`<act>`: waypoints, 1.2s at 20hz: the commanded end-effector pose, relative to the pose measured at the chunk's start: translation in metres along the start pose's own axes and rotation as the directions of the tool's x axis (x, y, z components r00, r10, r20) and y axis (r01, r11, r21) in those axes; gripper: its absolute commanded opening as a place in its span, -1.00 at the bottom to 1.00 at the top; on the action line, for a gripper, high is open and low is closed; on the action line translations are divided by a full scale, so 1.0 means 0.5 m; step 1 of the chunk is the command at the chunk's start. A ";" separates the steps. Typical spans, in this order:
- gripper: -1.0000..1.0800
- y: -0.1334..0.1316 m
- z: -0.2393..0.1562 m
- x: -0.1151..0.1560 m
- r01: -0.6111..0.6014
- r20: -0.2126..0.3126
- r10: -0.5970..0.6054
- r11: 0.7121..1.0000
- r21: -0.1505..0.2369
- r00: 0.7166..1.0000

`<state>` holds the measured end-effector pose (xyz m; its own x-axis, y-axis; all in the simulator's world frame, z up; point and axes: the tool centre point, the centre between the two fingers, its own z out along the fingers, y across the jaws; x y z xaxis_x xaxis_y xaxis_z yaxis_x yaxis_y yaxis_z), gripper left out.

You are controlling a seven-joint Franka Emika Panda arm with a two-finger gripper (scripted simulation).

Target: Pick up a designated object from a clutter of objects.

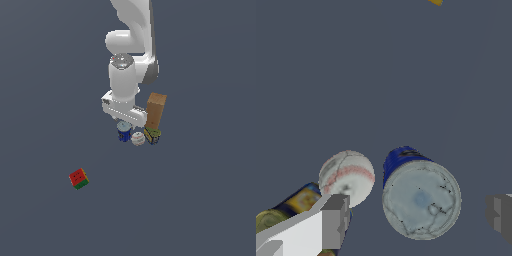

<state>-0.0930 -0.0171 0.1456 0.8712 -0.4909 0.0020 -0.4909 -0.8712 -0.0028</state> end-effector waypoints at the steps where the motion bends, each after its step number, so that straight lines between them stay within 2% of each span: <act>1: 0.92 0.012 0.019 -0.016 -0.034 0.000 0.034 0.999 -0.001 0.999; 7: 0.92 0.027 0.041 -0.036 -0.074 0.002 0.074 0.997 -0.003 0.997; 15: 0.92 0.027 0.053 -0.036 -0.073 0.002 0.073 0.997 -0.003 0.997; 24: 0.92 0.029 0.120 -0.039 -0.076 0.002 0.076 0.997 -0.003 0.997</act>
<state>-0.1168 -0.0200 0.0911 0.8318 -0.5551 -0.0006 -0.5551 -0.8318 0.0005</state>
